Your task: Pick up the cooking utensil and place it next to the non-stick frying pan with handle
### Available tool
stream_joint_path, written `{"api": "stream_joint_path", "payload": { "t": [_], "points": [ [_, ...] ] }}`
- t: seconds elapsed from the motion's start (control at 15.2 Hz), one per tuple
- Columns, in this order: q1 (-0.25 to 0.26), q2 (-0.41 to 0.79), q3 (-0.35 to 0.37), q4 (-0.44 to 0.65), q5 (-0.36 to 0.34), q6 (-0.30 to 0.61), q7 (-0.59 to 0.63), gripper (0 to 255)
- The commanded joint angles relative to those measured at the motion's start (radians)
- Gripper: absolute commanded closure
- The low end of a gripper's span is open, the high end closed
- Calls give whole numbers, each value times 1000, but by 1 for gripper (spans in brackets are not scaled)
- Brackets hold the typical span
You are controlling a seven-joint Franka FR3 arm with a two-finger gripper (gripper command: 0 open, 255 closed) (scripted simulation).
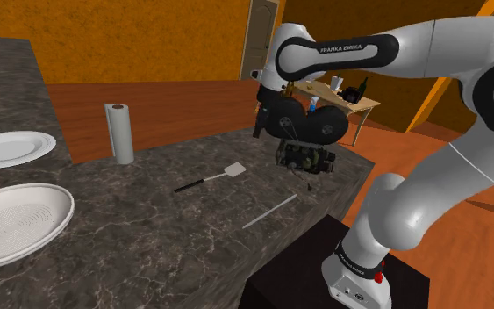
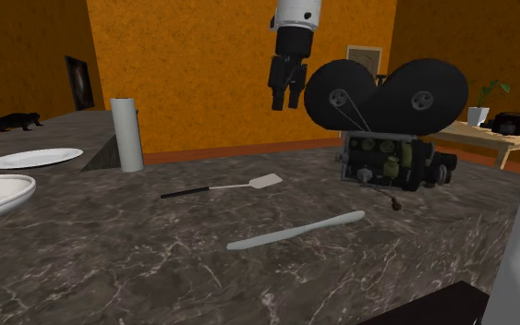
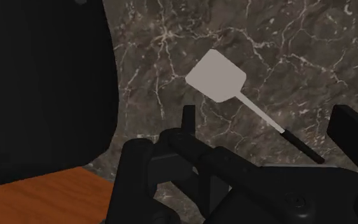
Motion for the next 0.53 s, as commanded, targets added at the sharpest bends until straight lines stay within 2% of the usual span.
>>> {"api": "stream_joint_path", "payload": {
  "t": [0.0, 0.46],
  "points": [
    [32, 61, -7, 13, 10, 38, -98, 0],
    [123, 258, -1, 55, 50, 168, -416, 0]
  ]
}}
